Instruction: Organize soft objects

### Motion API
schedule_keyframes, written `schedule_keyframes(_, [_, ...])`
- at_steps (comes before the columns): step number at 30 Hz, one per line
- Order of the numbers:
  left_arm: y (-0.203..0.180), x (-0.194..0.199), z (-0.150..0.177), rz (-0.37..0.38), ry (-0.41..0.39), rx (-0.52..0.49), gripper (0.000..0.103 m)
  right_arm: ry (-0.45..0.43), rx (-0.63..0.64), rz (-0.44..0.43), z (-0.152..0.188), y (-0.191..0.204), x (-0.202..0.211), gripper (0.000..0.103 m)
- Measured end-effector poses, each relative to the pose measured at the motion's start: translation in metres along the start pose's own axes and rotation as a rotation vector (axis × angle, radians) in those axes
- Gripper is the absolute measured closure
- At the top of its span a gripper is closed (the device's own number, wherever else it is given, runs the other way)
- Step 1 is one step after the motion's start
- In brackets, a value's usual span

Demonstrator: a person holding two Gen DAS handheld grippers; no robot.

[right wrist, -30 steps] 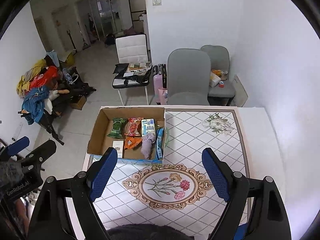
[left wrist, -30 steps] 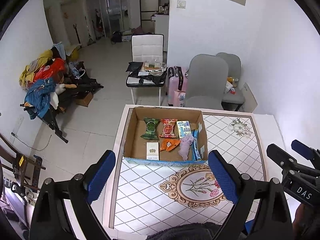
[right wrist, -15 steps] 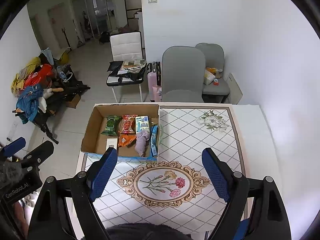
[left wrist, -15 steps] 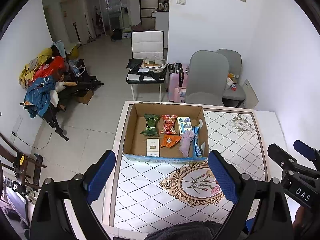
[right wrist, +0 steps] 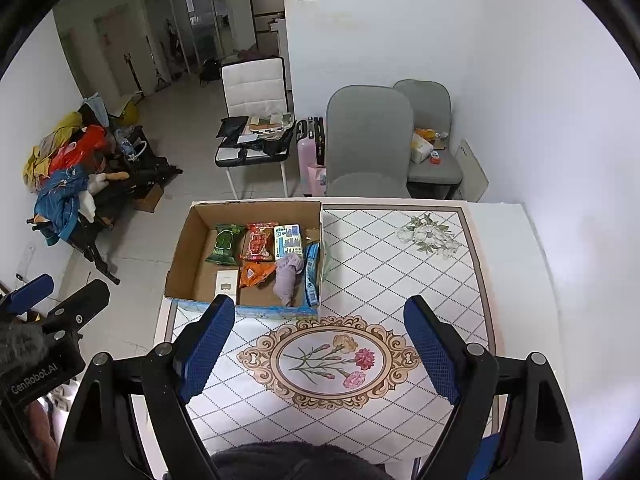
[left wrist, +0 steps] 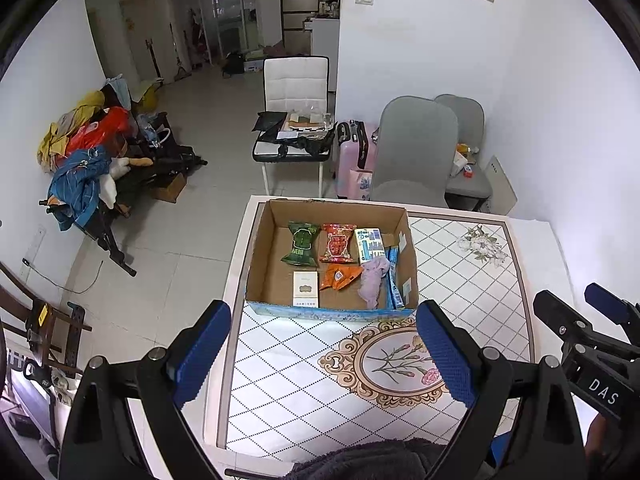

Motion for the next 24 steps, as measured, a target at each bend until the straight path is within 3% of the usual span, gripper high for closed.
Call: schedule_keyframes(24, [0.0068,0.0006,0.0019,-0.008,0.001,-0.011,0.008,-0.004,-0.019,0.010,-0.0005,0.0004,-0.0024,0.015])
Point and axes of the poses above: each gripper's, at about its wrist camera, not at the fingertips, and x roughly against the way its jaws point, y to its left, z to its underside, the point moved 3 cm from there along -x, roughly the way its jaws point, and after that the axes turned 15 degrees about -y, right-handed, at the moved point
